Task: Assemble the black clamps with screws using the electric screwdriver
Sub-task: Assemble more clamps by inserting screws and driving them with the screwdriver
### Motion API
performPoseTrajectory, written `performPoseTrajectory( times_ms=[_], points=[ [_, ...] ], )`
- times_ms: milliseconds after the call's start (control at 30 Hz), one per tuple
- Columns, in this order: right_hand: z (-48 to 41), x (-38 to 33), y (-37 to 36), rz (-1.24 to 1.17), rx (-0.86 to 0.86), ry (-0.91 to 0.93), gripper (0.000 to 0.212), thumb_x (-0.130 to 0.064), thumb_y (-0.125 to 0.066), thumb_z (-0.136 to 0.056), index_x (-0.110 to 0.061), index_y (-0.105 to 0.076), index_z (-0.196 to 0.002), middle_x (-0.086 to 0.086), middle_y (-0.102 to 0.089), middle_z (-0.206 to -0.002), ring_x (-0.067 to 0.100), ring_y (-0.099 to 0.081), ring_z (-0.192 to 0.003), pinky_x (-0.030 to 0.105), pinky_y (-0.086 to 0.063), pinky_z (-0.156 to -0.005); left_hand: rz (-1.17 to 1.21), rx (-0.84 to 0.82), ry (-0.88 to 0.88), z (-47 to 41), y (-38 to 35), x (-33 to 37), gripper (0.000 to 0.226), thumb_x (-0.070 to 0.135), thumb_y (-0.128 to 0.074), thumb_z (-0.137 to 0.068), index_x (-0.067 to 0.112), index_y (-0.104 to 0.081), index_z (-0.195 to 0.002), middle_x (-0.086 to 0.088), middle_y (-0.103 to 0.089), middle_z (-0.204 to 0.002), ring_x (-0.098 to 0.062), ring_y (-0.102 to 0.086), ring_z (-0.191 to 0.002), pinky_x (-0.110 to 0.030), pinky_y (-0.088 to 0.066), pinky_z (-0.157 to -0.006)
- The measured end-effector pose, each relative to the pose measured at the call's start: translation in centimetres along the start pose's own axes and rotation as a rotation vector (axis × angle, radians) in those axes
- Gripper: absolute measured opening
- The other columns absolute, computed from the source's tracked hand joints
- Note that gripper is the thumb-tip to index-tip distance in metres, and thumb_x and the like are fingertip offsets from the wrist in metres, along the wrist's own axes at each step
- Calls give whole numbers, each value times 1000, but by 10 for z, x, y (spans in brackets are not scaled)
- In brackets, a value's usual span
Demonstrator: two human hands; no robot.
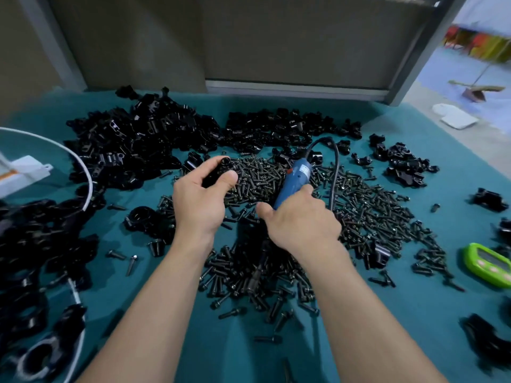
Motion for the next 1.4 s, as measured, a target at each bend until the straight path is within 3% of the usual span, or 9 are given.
performPoseTrajectory(
  times_ms=[133,233,300,400,633,733,867,1067,1400],
  points=[
    [-12,5,0,-284,-48,-135,67,-57,-79,-76,-11,-56,-118,3,-66,-99,26,-66,-83,34,-49,-67,10,1,24,9,4,-3,36,16,-83,-89,32,-77,-121,15,-77,-114,-4,-71,-110,-35,-55,-106],
    [-13,20,2,-932,-183,-245,35,-28,-81,-71,-10,-64,-95,2,-69,-68,19,-65,-56,29,-53,-51,43,-16,54,12,5,-2,34,14,-83,-89,44,-75,-105,27,-77,-96,4,-73,-96,-29,-58,-99],
    [-14,25,0,-1388,-264,-309,23,-13,-77,-75,-8,-62,-93,2,-60,-51,16,-54,-38,23,-46,-42,47,-32,63,10,4,-1,33,16,-83,-89,41,-76,-110,29,-76,-95,5,-72,-96,-27,-58,-99],
    [-17,26,-2,-1690,-356,-285,43,-8,-74,-78,-6,-67,-120,5,-56,-63,17,-48,-41,25,-45,-45,43,-20,56,12,4,-1,32,18,-83,-89,44,-76,-105,20,-77,-106,-5,-72,-106,-34,-56,-104],
    [-51,3,27,-1903,-344,-29,33,18,-57,-78,-6,-52,-100,12,-66,-68,26,-64,-59,34,-58,-59,18,-47,66,17,1,3,44,17,-84,-86,60,-74,-84,22,-77,-110,-4,-71,-110,-39,-53,-109],
    [-68,-9,40,-1968,-182,106,34,17,-56,-79,-7,-56,-103,11,-61,-71,24,-60,-55,31,-53,-54,-87,-88,51,20,-4,4,47,23,-86,-85,68,-71,-85,21,-69,-127,-6,-62,-127,-36,-45,-115],
    [-86,-21,49,-2100,-10,180,23,0,-71,-91,-12,-60,-107,3,-61,-64,17,-56,-53,30,-50,-53,-173,-107,48,17,-4,2,46,28,-87,-84,71,-69,-85,37,-68,-107,17,-60,-109,-18,-40,-105],
    [-101,-20,46,-2204,58,155,21,5,-63,-91,-10,-59,-105,4,-57,-62,17,-53,-49,28,-47,-52,-213,-89,63,16,-9,5,53,26,-86,-84,75,-67,-84,17,-74,-123,-11,-66,-123,-43,-47,-115],
    [-108,-20,31,-2289,9,33,23,8,-63,-88,-8,-53,-102,5,-56,-61,18,-53,-48,29,-48,-53,-187,-21,100,16,-10,0,45,29,-89,-80,70,-70,-85,0,-79,-115,-32,-70,-117,-53,-52,-108]
  ],
)
Point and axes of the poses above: each hand's wrist, its own z-axis away from the middle knuckle, its own y-axis out of the back of the hand, x = y × z, the point moved 3 cm from there along -z, towards the middle knuckle
